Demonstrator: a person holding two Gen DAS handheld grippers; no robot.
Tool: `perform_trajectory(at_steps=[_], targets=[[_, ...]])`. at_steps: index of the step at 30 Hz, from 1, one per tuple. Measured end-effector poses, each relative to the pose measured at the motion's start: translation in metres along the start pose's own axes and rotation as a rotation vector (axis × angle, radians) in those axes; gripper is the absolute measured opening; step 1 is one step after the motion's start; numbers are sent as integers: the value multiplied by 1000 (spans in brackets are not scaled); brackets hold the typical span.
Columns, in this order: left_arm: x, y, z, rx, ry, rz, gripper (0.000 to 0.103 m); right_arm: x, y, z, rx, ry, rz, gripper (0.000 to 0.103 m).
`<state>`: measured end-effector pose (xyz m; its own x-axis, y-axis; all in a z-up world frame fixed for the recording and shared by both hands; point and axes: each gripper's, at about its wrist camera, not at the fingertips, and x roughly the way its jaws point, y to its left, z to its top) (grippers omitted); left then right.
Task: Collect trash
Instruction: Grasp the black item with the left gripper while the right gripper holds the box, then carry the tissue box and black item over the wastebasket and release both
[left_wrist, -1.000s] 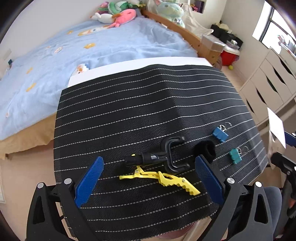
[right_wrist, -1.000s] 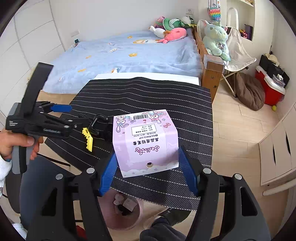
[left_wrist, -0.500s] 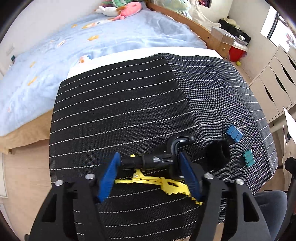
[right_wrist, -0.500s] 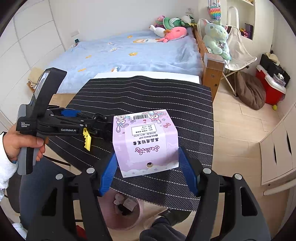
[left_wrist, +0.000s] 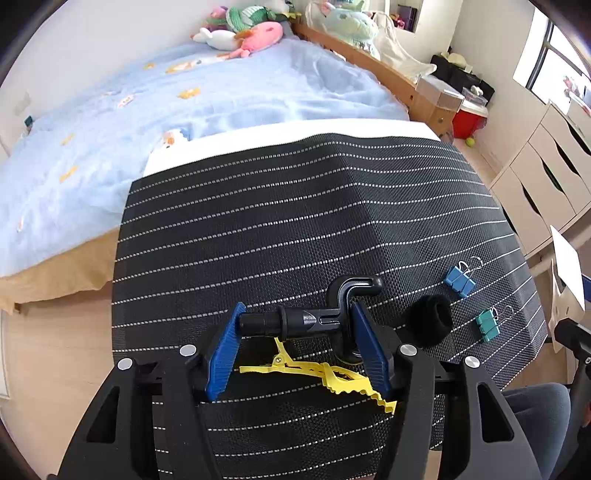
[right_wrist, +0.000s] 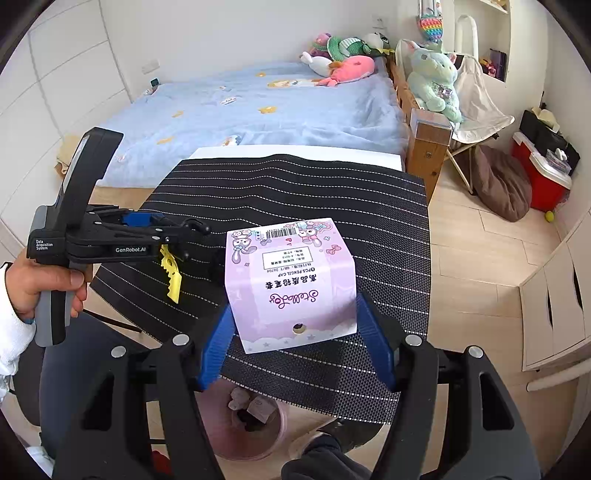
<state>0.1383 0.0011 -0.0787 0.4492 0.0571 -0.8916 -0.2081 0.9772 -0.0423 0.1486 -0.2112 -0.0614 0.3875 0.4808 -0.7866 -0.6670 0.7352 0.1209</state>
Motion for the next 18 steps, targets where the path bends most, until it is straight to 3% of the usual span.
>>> perform_trajectory(at_steps=[11, 18], targets=[[-42, -1, -12, 53, -81, -40, 58, -19, 16, 1, -33, -25, 18, 64], [-81, -8, -36, 96, -144, -88, 58, -39, 32, -6, -68, -38, 33, 64]])
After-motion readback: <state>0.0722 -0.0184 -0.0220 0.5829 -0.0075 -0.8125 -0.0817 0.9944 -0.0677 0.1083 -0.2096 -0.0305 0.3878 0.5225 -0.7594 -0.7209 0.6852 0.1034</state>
